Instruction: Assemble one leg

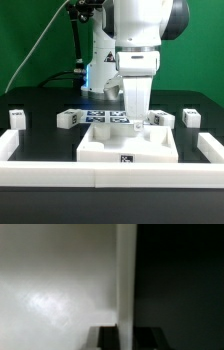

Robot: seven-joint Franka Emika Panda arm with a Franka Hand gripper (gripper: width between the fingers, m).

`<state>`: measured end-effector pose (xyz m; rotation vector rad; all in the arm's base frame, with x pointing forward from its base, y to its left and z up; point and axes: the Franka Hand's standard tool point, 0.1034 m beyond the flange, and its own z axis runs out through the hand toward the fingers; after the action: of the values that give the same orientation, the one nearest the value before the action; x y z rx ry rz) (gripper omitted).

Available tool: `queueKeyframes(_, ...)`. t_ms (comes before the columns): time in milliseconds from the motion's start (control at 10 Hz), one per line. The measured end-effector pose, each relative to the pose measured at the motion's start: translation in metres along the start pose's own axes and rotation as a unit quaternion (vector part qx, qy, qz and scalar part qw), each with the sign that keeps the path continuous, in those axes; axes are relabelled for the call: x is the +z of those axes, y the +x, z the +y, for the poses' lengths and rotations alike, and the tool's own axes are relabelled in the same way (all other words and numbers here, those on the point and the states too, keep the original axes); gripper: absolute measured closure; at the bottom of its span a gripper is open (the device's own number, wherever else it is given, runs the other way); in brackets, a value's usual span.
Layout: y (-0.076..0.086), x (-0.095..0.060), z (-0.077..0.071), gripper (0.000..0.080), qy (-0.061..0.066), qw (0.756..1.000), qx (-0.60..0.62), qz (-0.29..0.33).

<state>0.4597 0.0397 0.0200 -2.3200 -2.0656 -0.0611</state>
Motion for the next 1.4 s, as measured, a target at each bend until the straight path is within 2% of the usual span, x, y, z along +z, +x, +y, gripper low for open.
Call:
queueKeyframes(300,0.019,0.001,0.008,0.0742,-0.005,1.0,-0.018,0.008)
queueKeyframes(600,0.045,0.002,0.023,0.0742,-0.015,0.999,-0.037,0.014)
queueKeyframes(1000,0.045,0.002,0.024,0.0728,-0.012,0.999,-0.035,0.013)
queueKeyframes(1100,0.045,0.002,0.024,0.0539,-0.012,0.999,-0.035,0.013)
queueKeyframes(1300,0.044,0.002,0.024,0.0264,-0.012,0.999,-0.035,0.013)
queueKeyframes(1400,0.044,0.002,0.024,0.0264,-0.012,0.999,-0.035,0.013)
